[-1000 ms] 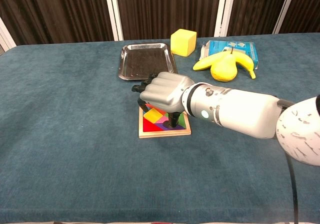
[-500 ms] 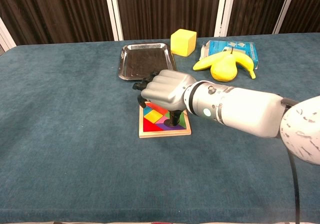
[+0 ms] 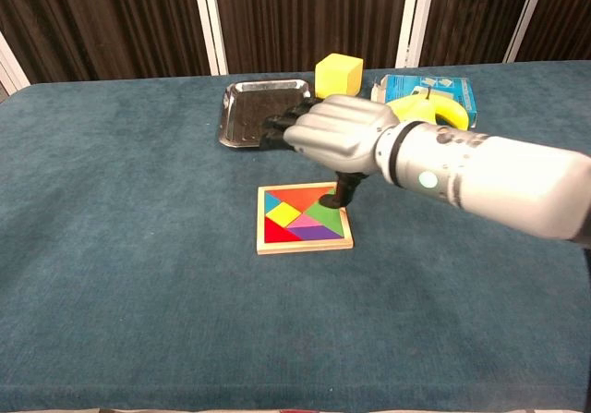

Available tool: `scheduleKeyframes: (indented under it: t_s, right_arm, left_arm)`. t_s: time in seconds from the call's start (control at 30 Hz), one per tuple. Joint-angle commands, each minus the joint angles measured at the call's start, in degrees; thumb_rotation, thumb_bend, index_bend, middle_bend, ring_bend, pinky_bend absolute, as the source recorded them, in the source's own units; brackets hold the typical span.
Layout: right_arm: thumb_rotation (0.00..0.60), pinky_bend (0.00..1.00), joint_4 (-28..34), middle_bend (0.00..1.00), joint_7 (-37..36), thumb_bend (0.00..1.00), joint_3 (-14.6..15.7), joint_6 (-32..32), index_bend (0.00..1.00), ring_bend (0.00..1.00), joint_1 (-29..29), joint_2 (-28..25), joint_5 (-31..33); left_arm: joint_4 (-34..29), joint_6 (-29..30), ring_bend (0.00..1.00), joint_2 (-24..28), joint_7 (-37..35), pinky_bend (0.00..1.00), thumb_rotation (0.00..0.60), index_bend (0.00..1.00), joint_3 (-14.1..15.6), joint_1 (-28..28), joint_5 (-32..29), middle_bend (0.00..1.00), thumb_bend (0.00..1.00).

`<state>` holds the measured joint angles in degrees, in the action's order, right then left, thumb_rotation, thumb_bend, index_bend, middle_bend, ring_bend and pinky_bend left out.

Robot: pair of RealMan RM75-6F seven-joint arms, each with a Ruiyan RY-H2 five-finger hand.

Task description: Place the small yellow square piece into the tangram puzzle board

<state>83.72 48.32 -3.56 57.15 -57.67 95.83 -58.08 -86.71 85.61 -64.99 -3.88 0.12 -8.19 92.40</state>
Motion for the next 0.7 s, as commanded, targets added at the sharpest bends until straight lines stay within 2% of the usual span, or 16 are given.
scheduleKeyframes:
  t_s: [0.03,0.1,0.13,0.2,0.27,0.33,0.43,0.7]
  right_arm:
    - [0.600,0.00,20.54,0.00,-2.68,0.21,9.60,25.18,0.00,0.00,18.29,-17.46,-7.21]
    - [0.600,0.00,23.53,0.00,-8.73,0.20,13.54,33.95,0.00,0.00,25.58,-22.37,-12.39]
    - [0.600,0.00,23.12,0.00,-12.48,0.19,14.90,37.34,0.00,0.00,28.72,-23.68,-14.45]
    - [0.600,0.00,20.51,0.00,-19.87,0.19,16.58,43.21,0.00,0.00,34.65,-25.25,-16.72]
    - [0.600,0.00,15.95,0.00,-26.93,0.17,16.99,47.33,0.00,0.00,40.25,-25.19,-16.87]
    - [0.600,0.00,12.37,0.00,-32.85,0.16,17.14,47.79,0.00,0.00,43.73,-24.88,-16.72]
    - [0.600,0.00,10.32,0.00,-37.69,0.16,17.54,46.55,0.00,0.00,45.06,-26.85,-19.71]
    - [0.600,0.00,9.41,0.00,-40.65,0.16,14.13,44.17,0.00,0.00,47.43,-28.49,-21.50]
  left_arm:
    - [0.06,-0.65,0.00,-0.13,0.27,0.06,0.600,0.00,0.23,-0.19,0.06,0.00,0.45]
    - [0.07,-0.99,0.00,-0.59,1.15,0.06,0.600,0.00,0.24,-0.36,0.06,0.00,0.45]
    - [0.04,-1.06,0.00,-0.90,1.74,0.06,0.600,0.00,0.17,-0.37,-0.10,0.00,0.45]
    - [-0.39,-1.11,0.00,-1.56,3.75,0.06,0.600,0.00,0.02,-0.19,-0.68,0.00,0.45]
    - [-0.74,-0.73,0.00,-2.30,5.53,0.06,0.600,0.00,-0.03,-0.21,-0.24,0.00,0.45]
    - [-0.59,-0.25,0.00,-2.88,6.07,0.06,0.600,0.00,0.25,-0.41,1.17,0.00,0.45]
    - [0.11,0.44,0.00,-3.51,5.78,0.05,0.600,0.00,0.61,-0.77,3.17,0.00,0.45]
    - [0.92,0.11,0.00,-3.04,2.98,0.05,0.600,0.00,1.93,-1.39,5.31,0.00,0.45]
